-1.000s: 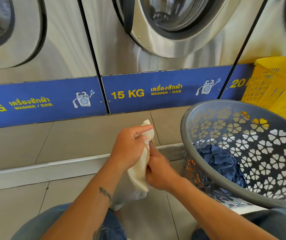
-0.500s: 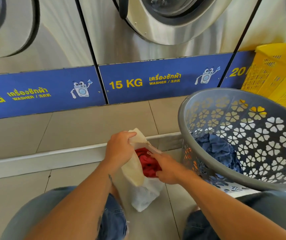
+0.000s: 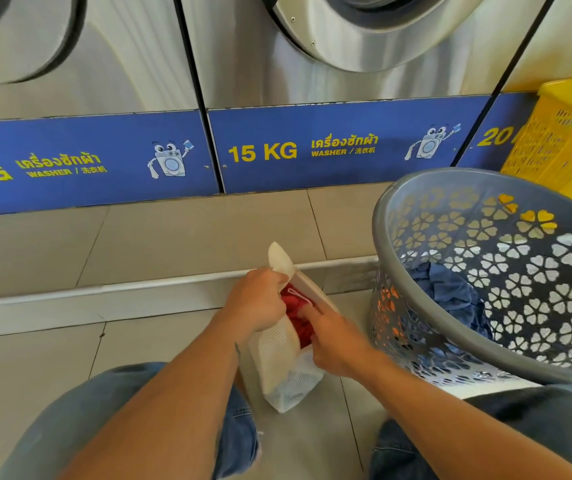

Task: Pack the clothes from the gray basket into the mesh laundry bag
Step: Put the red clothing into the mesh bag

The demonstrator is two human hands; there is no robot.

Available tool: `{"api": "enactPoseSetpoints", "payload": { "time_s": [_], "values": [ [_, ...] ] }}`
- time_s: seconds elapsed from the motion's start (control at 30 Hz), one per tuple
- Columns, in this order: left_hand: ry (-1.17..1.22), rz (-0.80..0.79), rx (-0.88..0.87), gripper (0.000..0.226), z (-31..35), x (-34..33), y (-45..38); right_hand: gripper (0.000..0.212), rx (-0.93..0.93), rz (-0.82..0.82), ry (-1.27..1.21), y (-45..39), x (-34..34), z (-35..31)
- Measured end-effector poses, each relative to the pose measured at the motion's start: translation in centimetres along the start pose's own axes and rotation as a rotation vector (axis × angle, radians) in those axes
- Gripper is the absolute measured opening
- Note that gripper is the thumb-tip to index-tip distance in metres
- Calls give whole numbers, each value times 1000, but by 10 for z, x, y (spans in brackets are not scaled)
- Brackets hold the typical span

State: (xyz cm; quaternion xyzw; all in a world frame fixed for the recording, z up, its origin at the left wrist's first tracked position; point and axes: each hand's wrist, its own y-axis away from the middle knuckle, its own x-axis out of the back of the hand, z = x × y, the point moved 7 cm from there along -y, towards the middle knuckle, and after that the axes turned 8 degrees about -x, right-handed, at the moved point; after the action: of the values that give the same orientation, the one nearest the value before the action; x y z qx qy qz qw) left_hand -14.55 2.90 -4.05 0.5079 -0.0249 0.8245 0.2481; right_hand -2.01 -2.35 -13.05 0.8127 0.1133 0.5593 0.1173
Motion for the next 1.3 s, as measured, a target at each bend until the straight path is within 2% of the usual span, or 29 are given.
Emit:
{"api": "enactPoseSetpoints", "payload": {
  "time_s": [0.07,0.13,0.2,0.27,0.33,0.43,0.5,0.57,0.7,0.77,0.83,1.0,1.3],
  "values": [
    [-21,9,9,49,-1,2,-2,75,69,-111,76,2,-19,-10],
    [-22,38,15,57,-1,5,-2,73,77,-279,213,6,-41,-9],
    [-15,58,-5,60,5,7,-2,64,22,-368,246,6,-48,0],
    [-10,81,-28,58,14,10,-2,46,-13,-357,132,3,-36,3],
    [53,129,-10,56,20,15,-4,34,-32,-280,-24,3,-6,3],
    [263,225,39,56,31,26,-10,40,-50,-239,-167,17,52,1],
    [344,270,26,59,44,36,-12,43,-20,-246,-118,34,91,-1],
    [412,335,-15,58,58,52,-11,46,17,-168,-108,58,134,-1],
    [507,449,-115,54,85,79,-8,41,17,264,-303,95,211,33],
    [509,465,-154,54,104,83,-10,40,-11,378,-322,94,232,62],
    [499,479,-179,55,123,84,-15,42,-78,312,-269,80,237,90],
    [439,445,-196,58,150,76,-34,67,-245,-6,38,41,203,148],
    [270,338,-180,58,138,49,-68,87,-432,-337,302,1,120,232]
  ]
}}
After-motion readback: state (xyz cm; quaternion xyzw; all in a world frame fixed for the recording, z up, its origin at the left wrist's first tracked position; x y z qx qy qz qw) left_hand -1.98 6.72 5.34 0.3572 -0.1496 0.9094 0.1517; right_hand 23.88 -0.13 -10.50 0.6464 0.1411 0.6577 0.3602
